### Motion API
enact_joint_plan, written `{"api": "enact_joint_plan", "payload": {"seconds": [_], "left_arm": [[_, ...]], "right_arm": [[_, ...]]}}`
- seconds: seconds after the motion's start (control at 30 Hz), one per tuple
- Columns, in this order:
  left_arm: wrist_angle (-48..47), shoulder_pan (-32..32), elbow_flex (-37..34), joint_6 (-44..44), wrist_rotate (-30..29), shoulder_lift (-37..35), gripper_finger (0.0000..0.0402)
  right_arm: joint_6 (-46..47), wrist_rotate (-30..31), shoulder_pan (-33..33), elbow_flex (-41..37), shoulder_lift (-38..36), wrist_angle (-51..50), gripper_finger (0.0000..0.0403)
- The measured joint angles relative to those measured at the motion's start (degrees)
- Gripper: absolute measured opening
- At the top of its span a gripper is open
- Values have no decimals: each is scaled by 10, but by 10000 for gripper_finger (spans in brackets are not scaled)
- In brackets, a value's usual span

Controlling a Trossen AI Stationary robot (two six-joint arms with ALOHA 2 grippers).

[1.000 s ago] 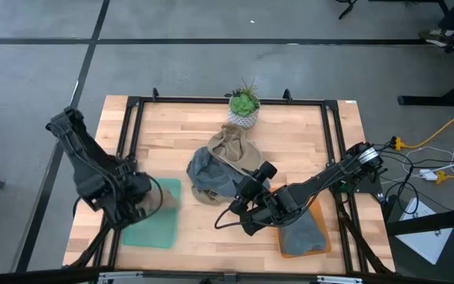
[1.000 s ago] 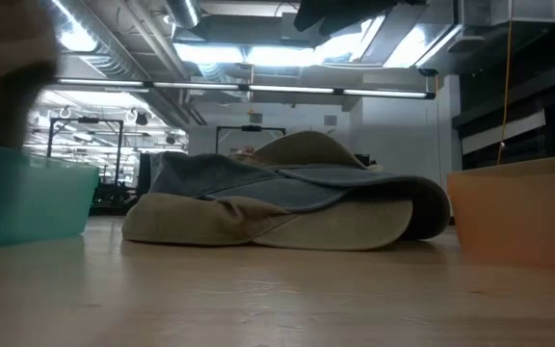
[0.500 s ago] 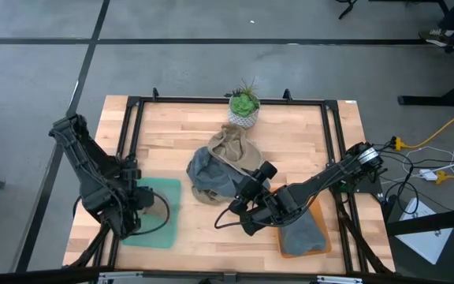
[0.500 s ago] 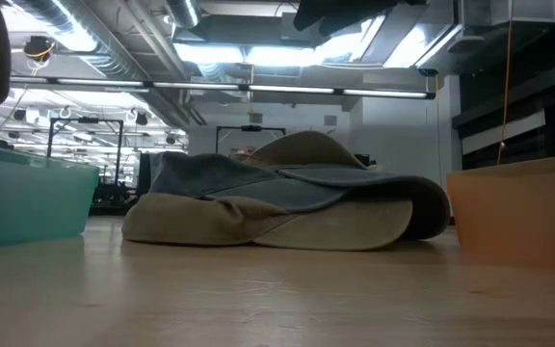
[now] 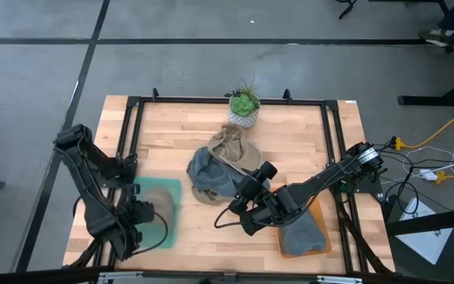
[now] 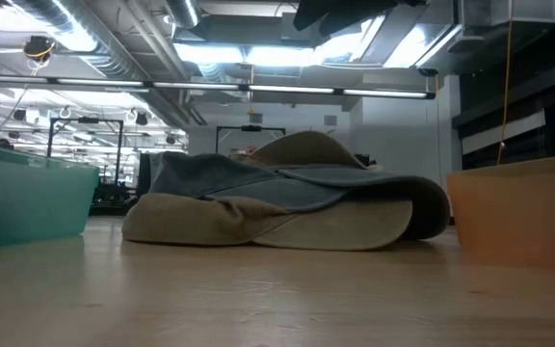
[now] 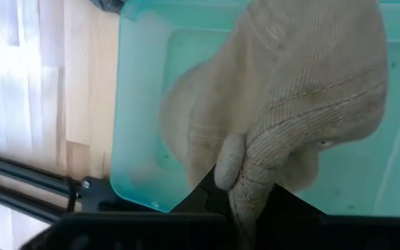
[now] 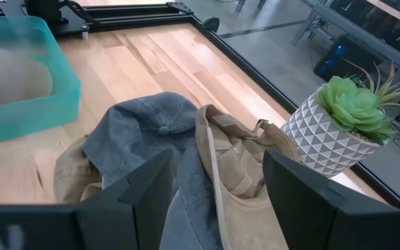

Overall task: Pick & Place hat
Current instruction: Put the brown cap into the blue bin

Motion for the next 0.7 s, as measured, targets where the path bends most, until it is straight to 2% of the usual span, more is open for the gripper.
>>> {"api": "enact_joint_plan", "payload": {"seconds": [0.2,0.47,0.7], "left_arm": [[39,-25,0,-43,-3,14,3],[92,-35,0,-53,-3,24,3],[91,-35,1,-56,31,24,3]], "right_arm": [[-1,0,0,0,0,0,222],[-5,0,0,0,0,0,222],[-12,0,0,0,0,0,222]]}}
